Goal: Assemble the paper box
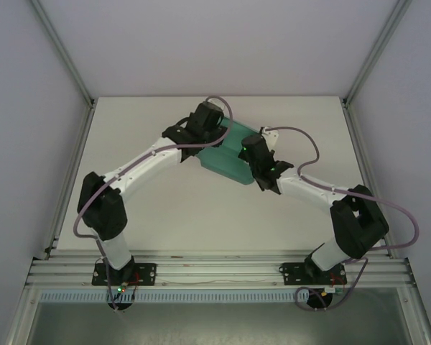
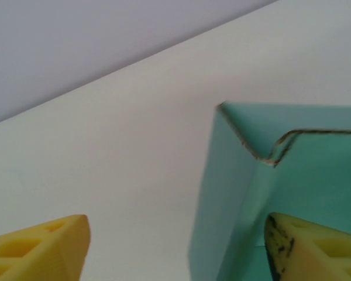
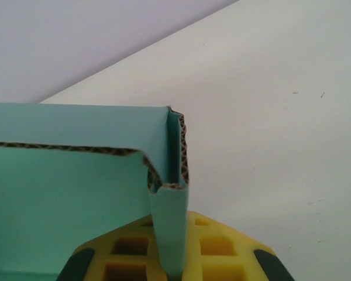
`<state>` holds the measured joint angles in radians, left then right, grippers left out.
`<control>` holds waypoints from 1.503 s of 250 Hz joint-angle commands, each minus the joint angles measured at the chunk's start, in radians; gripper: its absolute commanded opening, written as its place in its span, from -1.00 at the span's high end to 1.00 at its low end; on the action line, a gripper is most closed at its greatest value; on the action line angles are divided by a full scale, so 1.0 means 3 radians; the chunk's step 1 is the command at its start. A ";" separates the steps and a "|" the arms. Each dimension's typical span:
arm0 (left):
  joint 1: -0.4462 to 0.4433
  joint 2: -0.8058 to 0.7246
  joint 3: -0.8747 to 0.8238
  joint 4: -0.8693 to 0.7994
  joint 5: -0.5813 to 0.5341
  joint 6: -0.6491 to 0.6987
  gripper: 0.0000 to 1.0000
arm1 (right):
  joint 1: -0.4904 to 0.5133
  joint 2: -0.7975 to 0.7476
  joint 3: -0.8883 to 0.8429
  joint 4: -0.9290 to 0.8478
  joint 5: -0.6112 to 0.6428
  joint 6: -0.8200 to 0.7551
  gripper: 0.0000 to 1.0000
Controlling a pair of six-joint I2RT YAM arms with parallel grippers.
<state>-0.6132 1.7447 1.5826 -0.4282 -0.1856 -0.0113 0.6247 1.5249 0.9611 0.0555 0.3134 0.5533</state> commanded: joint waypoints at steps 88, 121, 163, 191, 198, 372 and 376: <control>0.0019 0.0090 0.0093 -0.0112 0.0038 0.0009 -0.21 | -0.0021 -0.0050 -0.0002 -0.0050 0.0010 -0.0029 1.00; 0.0074 0.0218 0.0161 -0.0161 0.0173 0.0030 -0.01 | -0.0022 -0.0048 0.0004 -0.0023 -0.0021 -0.0042 1.00; 0.0130 0.0372 0.0343 -0.0287 0.0105 -0.0034 0.50 | -0.0021 -0.0061 0.0023 -0.0043 -0.0041 -0.0054 1.00; 0.0132 0.0376 0.0326 -0.0209 -0.0079 0.0010 0.59 | -0.0022 -0.0071 0.0007 -0.0032 -0.0037 -0.0052 1.00; 0.0134 0.0390 0.0328 -0.0211 -0.0179 0.0027 0.65 | -0.0022 -0.0078 -0.0004 -0.0027 -0.0036 -0.0055 1.00; -0.0065 0.0904 0.0310 0.0638 -0.3120 0.0515 1.00 | -0.0012 -0.0020 0.0073 -0.0116 0.0323 0.0032 1.00; -0.0068 0.0900 0.0319 0.0610 -0.3112 0.0510 1.00 | -0.0016 -0.0017 0.0073 -0.0114 0.0325 0.0029 1.00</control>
<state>-0.7067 2.0041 1.6497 -0.2165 -0.8307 0.1253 0.6327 1.5253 0.9756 0.1154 0.2737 0.5541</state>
